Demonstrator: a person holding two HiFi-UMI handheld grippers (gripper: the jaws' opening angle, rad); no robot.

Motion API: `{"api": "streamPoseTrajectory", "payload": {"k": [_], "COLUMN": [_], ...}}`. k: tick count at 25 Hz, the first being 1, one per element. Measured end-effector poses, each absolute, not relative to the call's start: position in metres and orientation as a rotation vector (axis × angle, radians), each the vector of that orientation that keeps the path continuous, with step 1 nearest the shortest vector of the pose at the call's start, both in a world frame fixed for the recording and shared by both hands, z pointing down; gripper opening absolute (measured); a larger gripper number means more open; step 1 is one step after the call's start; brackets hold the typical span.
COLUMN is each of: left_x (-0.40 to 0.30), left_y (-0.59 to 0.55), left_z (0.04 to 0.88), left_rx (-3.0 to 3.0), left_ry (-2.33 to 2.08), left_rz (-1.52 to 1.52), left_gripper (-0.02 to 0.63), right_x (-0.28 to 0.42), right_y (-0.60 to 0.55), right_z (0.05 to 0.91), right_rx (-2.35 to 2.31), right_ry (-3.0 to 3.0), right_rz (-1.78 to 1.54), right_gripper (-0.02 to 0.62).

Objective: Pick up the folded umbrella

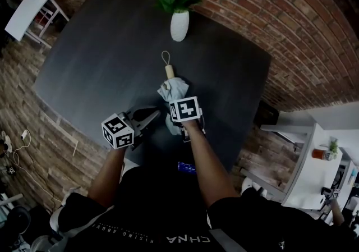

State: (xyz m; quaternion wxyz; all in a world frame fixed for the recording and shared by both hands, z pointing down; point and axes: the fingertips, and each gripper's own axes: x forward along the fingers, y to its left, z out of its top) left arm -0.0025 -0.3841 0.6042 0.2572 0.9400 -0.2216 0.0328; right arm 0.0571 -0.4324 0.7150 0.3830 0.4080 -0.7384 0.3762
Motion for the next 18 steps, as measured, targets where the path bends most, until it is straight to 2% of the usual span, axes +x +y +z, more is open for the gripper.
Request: {"api": "streamPoseTrajectory", "payload": {"k": [10, 18], "left_x": [-0.006, 0.000], "left_y": [-0.382, -0.377], "left_z": [0.591, 0.572], "left_rx": [2.579, 2.632], "left_ry": [-0.625, -0.621], "left_rz": [0.087, 0.090], "left_gripper": [0.002, 0.002], "right_x": [0.067, 0.071], "right_y": [-0.431, -0.434], "right_z": [0.697, 0.647], "right_rx": [1.096, 1.179], "right_ry": [-1.974, -2.173], "right_rz": [1.042, 1.065], "right_gripper": [0.339, 0.337]}}
